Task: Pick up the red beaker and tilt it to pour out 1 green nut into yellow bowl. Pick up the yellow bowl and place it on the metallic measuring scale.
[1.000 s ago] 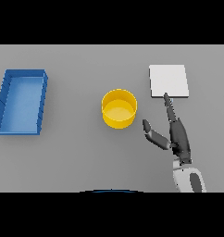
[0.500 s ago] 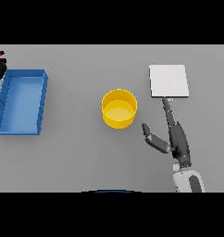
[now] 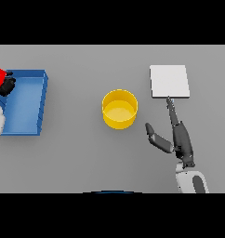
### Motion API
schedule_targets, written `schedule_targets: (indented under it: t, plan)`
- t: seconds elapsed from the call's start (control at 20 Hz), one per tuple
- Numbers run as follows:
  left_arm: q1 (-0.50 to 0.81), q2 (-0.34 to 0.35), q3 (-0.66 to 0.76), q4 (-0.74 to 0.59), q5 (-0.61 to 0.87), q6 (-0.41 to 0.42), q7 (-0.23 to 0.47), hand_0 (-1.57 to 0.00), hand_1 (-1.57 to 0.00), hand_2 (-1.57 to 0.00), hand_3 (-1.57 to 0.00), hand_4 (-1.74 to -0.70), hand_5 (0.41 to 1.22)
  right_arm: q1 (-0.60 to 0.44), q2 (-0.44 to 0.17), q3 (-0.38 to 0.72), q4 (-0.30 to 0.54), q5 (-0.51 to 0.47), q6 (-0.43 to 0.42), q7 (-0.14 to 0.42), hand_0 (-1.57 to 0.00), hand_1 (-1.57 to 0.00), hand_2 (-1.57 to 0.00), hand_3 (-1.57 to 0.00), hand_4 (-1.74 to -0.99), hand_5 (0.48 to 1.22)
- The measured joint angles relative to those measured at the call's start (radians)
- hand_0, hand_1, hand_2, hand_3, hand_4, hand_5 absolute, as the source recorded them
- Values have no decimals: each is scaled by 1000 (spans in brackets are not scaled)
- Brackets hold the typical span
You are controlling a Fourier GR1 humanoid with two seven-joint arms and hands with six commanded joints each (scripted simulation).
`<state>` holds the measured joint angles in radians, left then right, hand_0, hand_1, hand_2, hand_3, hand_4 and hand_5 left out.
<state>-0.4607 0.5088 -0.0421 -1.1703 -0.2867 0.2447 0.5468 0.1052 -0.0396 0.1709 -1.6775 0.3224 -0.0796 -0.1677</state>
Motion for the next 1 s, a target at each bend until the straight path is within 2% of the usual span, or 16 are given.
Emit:
schedule_targets:
  t: [0.1, 0.15, 0.25, 0.3, 0.4, 0.55, 0.75, 0.85, 0.9, 0.95, 1.0]
  plan:
    - [24, 11, -14, -24, -12, -20, 1, -1571, -1571, -1563, -1536, -1401, 848, -1, 5, 5, -4, 10, -6, 12, 1, 1, 1, 1, -1017, 635]
    - [34, 12, -21, -38, -17, -23, 17, -1571, -1543, -1501, -1470, -1275, 810, -10, 2, -2, 1, 6, -8, 16, 1, 1, 1, 1, -1012, 634]
    - [48, 17, -27, -63, -7, -48, 19, -1393, -1215, -1209, -1136, -1068, 749, -7, 2, -8, 8, -8, -3, 2, 1, 1, 1, 1, -1007, 635]
    - [50, 28, -23, -64, -1, -62, 21, -1207, -995, -1020, -952, -1002, 720, -7, 9, -2, 9, -3, -7, -7, 1, 1, 1, 1, -1004, 636]
    - [72, 23, -30, -69, 2, -70, 22, -772, -637, -652, -614, -920, 677, 2, 11, 2, 7, -3, -6, -16, 1, 1, 1, 1, -1005, 634]
    - [61, 38, -62, -56, -17, -115, 30, -395, -325, -334, -314, -836, 657, 5, 10, 2, 10, -2, -7, -26, 1, 1, 1, 1, -1011, 639]
    - [59, 36, -72, -21, -21, -126, -24, -161, -133, -136, -128, -796, 649, 5, -1, -1, -13, -4, -1, -11, 1, 1, 1, 1, -1019, 643]
    - [62, 36, -70, -18, -18, -124, -53, -103, -85, -87, -82, -782, 651, -2, -4, 9, -16, 19, -2, 27, 1, 1, 1, 1, -1020, 640]
    - [59, 40, -64, -19, -19, -115, -64, -82, -67, -69, -65, -773, 655, -17, -19, 11, -14, 35, 5, 62, 1, 1, 1, 1, -1014, 666]
    - [49, 37, -68, -20, -27, -107, -65, -65, -54, -55, -52, -763, 657, -26, -39, 24, -9, 33, 40, 35, 1, 1, 1, 1, -1005, 669]
    - [51, 39, -70, -22, -32, -104, -70, -52, -43, -44, -41, -756, 659, -55, -69, 26, 3, 36, 73, 53, 1, 1, 1, 1, -1022, 674]
